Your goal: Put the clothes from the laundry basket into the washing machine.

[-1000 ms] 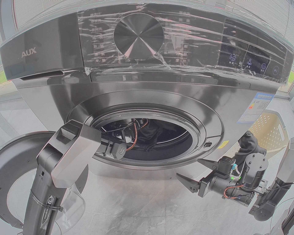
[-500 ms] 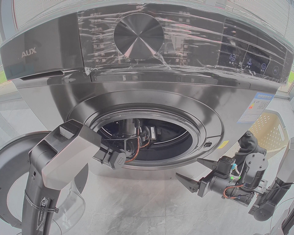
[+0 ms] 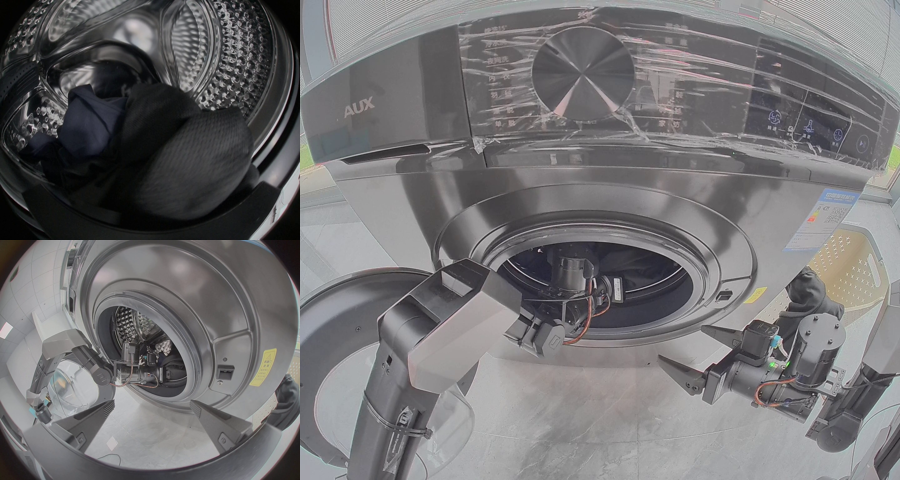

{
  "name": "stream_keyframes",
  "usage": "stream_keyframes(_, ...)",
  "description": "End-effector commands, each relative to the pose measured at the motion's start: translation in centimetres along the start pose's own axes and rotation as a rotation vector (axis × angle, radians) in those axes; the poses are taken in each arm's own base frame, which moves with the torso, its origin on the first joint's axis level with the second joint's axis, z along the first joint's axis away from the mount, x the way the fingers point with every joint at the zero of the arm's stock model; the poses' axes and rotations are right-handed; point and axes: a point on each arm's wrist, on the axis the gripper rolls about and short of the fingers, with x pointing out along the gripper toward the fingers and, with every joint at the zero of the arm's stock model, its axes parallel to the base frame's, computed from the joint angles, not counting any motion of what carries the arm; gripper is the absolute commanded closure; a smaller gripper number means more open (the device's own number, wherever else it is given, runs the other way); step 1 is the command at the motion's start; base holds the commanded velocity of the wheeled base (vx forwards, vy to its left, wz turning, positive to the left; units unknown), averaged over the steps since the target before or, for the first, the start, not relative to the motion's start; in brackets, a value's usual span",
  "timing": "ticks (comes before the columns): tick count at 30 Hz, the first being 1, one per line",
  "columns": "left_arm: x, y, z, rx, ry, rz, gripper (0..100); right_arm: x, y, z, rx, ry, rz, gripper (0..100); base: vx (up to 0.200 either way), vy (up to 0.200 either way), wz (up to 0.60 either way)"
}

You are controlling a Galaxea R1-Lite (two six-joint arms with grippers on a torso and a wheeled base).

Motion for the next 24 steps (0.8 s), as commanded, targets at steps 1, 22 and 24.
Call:
stream_keyframes(1,2.1,0.3,0.1,-0.015,-0.106,0.032,100,0.1,0.0,-0.2,0.001,0.01,0.0,0,0.0,0.0,0.0)
stream_keyframes(22,4.1,2.2,5.2,-0.061,-0.377,0.151,100,0.2,-0.1,-0.5,0.002,0.019,0.0,0,0.0,0.0,0.0)
stream_keyframes(24,3.9,2.0,5.3,-0.059,-0.373,0.148,100,0.2,0.0,-0.5,0.002,0.02,0.0,0,0.0,0.0,0.0)
